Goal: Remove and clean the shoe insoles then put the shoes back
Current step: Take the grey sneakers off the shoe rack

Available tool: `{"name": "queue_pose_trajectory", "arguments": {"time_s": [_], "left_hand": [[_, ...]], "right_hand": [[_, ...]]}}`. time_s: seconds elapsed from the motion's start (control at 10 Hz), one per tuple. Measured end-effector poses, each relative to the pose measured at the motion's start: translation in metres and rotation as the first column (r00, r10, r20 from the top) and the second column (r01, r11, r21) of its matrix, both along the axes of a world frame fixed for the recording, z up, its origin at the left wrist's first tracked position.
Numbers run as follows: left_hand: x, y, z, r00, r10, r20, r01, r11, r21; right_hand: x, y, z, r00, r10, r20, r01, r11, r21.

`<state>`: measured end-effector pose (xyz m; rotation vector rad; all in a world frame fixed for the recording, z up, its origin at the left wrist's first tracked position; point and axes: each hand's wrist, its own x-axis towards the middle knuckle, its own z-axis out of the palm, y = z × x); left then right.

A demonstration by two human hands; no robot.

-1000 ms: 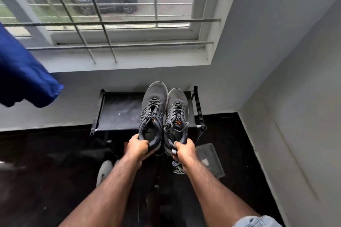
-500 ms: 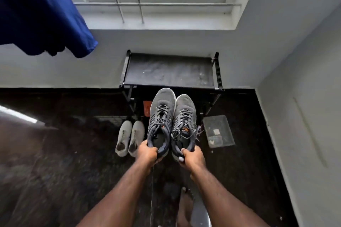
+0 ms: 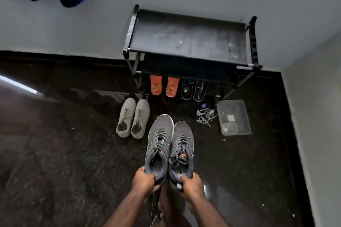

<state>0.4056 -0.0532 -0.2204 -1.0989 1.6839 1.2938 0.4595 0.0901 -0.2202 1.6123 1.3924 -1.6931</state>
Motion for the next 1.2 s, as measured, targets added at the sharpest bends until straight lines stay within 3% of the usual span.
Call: {"name": "queue_pose_trajectory", "arguments": {"time_s": [0.2, 0.3, 0.4, 0.7, 0.8, 1.0, 1.2], "left_hand": [[-0.043, 0.006, -0.095, 1.0, 0.011, -0.015, -0.011, 0.999, -0.049], [-0.07, 0.008, -0.154, 0.999, 0.007, -0.043, -0.01, 0.998, -0.065], [-0.099, 0.009, -0.209, 0.996, -0.013, -0.09, 0.006, 0.997, -0.073], [-0.166, 0.006, -0.338, 0.958, -0.104, -0.268, 0.082, 0.993, -0.09], [-0.178, -0.002, -0.365, 0.944, -0.199, -0.263, 0.146, 0.967, -0.208], [-0.185, -0.004, -0.403, 0.905, -0.342, -0.254, 0.289, 0.931, -0.224], [-0.18, 0.0, -0.409, 0.884, -0.284, -0.371, 0.225, 0.955, -0.194]], "right_hand": [[-0.055, 0.01, -0.089, 0.991, 0.131, 0.011, -0.132, 0.99, 0.04], [-0.079, 0.017, -0.169, 0.981, 0.193, 0.031, -0.194, 0.98, 0.04], [-0.089, 0.023, -0.296, 0.974, 0.226, -0.009, -0.225, 0.972, 0.074], [-0.166, 0.011, -0.36, 0.98, 0.092, -0.176, -0.088, 0.996, 0.034], [-0.175, 0.005, -0.395, 0.967, 0.1, -0.235, -0.087, 0.994, 0.068], [-0.179, 0.014, -0.465, 0.921, 0.313, -0.232, -0.246, 0.929, 0.278], [-0.167, 0.018, -0.413, 0.846, 0.481, -0.231, -0.399, 0.858, 0.323]]}}
